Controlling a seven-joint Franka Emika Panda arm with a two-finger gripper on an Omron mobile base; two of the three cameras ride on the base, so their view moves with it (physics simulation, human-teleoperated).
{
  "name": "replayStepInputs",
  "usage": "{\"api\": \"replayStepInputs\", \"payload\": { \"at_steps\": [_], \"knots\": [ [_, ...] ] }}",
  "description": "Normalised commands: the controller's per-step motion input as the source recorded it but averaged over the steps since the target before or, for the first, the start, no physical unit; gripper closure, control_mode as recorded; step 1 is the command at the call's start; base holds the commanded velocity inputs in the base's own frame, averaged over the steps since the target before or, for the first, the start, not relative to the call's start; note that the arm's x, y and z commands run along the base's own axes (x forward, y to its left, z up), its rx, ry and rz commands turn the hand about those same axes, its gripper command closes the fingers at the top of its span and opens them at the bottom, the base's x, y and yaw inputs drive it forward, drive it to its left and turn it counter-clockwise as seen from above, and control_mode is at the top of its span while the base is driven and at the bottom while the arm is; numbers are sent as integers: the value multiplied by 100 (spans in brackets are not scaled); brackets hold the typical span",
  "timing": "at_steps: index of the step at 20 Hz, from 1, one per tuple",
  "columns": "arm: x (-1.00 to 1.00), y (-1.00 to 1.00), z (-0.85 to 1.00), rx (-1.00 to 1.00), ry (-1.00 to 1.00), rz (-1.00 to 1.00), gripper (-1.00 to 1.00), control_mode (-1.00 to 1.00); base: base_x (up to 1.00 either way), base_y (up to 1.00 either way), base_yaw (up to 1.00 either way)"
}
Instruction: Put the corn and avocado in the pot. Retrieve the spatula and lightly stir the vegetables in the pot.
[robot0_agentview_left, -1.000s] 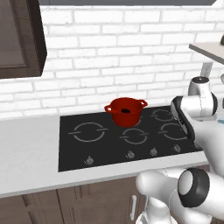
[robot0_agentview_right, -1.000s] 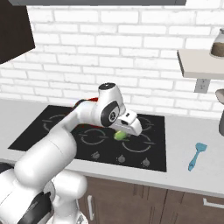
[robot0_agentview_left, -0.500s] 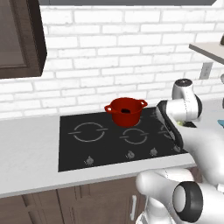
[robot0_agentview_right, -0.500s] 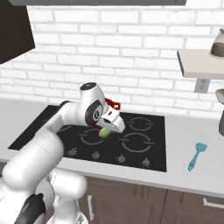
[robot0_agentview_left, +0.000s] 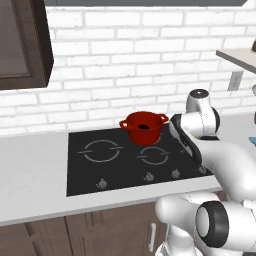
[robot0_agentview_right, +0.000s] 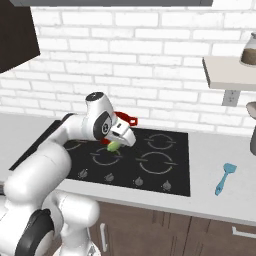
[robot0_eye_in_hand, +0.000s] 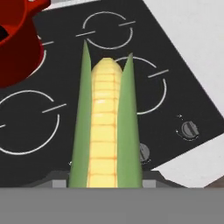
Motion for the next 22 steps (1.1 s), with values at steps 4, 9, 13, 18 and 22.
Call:
{"api": "replayStepInputs", "payload": {
  "at_steps": [4,9,13,18,22],
  "knots": [
    [46,23,6,3,0,9,100,-100,0,0,0],
    [47,26,0,0,0,10,100,-100,0,0,0],
    [47,29,0,0,0,11,100,-100,0,0,0],
    [50,26,0,0,0,11,100,-100,0,0,0],
    [50,17,0,0,0,9,100,-100,0,0,0]
  ]
}}
